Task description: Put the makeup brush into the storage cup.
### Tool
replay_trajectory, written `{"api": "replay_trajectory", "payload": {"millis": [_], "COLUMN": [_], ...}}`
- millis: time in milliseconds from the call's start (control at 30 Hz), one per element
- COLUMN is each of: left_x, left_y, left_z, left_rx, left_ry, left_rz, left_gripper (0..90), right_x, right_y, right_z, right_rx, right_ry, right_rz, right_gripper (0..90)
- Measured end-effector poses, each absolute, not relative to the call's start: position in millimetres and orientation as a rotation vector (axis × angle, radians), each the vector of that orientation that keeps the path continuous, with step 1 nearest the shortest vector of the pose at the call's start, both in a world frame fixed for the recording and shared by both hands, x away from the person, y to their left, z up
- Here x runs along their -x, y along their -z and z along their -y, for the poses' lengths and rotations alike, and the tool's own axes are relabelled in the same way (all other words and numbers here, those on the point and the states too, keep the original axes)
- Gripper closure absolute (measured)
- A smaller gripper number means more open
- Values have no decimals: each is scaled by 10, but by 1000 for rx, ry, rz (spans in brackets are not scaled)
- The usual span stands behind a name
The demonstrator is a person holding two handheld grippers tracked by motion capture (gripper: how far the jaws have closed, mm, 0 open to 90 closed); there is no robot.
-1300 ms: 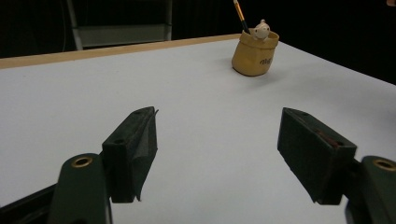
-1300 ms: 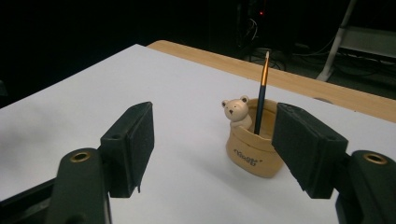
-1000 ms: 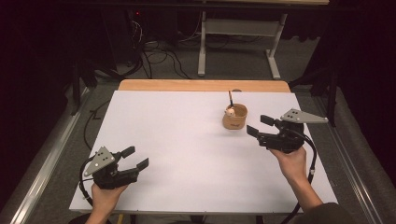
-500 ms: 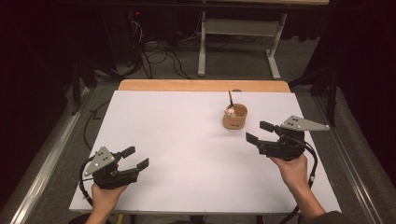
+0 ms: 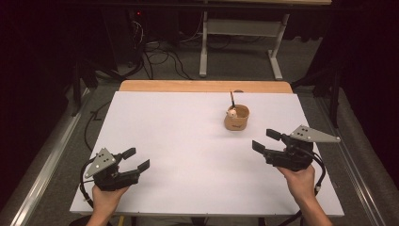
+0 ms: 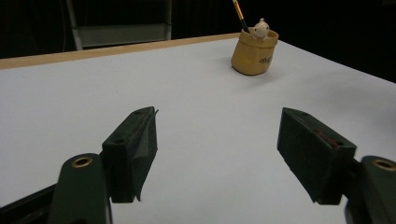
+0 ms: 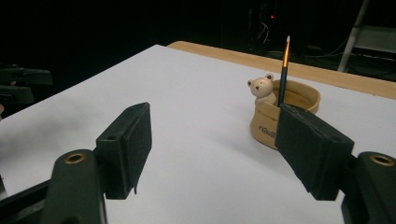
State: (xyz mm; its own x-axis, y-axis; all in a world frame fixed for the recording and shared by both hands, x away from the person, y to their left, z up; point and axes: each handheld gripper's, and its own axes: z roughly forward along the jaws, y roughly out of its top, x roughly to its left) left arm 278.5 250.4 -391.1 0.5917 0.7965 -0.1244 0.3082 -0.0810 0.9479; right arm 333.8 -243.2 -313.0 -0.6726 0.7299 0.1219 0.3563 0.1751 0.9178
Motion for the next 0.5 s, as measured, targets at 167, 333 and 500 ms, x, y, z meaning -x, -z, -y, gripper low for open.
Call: {"api": "replay_trajectory", "payload": {"millis": [167,333,500], "left_x": [-2780,-2782,-2781], "left_y": [3909,3910,3909], "left_z": [-2507,-2501,-2499], "left_rx": [-1659,-1658,-1657], "left_ry": [-523,-520,-520], "left_rz": [-930,-930,-931], "left_gripper": [293,292,292], "right_x": [-3264,-3198,-3145], "right_y": [3118,3152,3193], "right_z": [2484,2497,2525], "right_rx": [-1028,-1028,-1029], "right_ry": [-1521,-1529,-1536], "right_rz": [-2071,-2064,-2056], "right_gripper": [294,295,297]}}
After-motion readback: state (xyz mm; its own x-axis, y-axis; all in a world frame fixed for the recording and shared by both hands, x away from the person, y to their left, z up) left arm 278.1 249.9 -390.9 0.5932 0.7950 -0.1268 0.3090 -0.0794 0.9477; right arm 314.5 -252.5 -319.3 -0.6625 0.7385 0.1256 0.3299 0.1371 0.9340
